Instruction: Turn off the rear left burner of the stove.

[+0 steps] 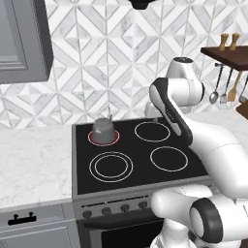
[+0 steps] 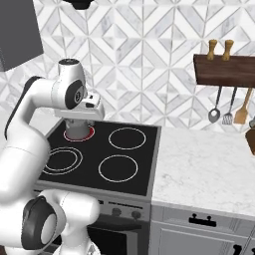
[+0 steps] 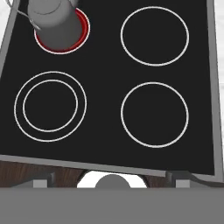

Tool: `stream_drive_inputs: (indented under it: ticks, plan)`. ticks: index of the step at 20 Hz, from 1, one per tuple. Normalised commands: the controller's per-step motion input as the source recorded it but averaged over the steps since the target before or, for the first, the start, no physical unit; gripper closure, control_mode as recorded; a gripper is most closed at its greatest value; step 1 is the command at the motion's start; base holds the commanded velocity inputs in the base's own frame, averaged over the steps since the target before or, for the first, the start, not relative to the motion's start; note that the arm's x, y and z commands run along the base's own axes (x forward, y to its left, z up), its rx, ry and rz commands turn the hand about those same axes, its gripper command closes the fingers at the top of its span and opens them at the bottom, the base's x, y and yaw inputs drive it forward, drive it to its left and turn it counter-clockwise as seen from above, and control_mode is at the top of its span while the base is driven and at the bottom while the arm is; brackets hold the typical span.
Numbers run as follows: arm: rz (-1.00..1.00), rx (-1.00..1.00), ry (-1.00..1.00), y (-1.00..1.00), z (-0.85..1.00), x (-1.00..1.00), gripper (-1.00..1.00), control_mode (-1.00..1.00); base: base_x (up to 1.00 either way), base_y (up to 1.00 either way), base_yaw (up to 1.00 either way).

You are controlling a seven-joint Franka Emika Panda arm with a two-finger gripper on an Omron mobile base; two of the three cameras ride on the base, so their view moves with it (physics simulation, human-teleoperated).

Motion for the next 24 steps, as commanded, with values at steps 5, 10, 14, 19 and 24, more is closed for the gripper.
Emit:
stream_drive_inputs:
  ticks: [5, 10, 14, 19, 24]
  plan:
    - [0.00, 0.00, 0.00, 0.00, 0.00, 0.00, -1.00, 1.00, -0.08, -0.56, 0.00]
    - [0.00, 0.00, 0.00, 0.00, 0.00, 0.00, -1.00, 1.00, 0.20, -0.24, 0.00]
    - [0.00, 0.00, 0.00, 0.00, 0.00, 0.00, -1.00, 1.00, 0.21, -0.09, 0.00]
    - [0.00, 0.00, 0.00, 0.00, 0.00, 0.00, -1.00, -1.00, 0.00, -0.01, 0.00]
    - [0.00, 0.00, 0.00, 0.02, 0.00, -0.01, -1.00, -1.00, 0.00, 0.00, 0.00]
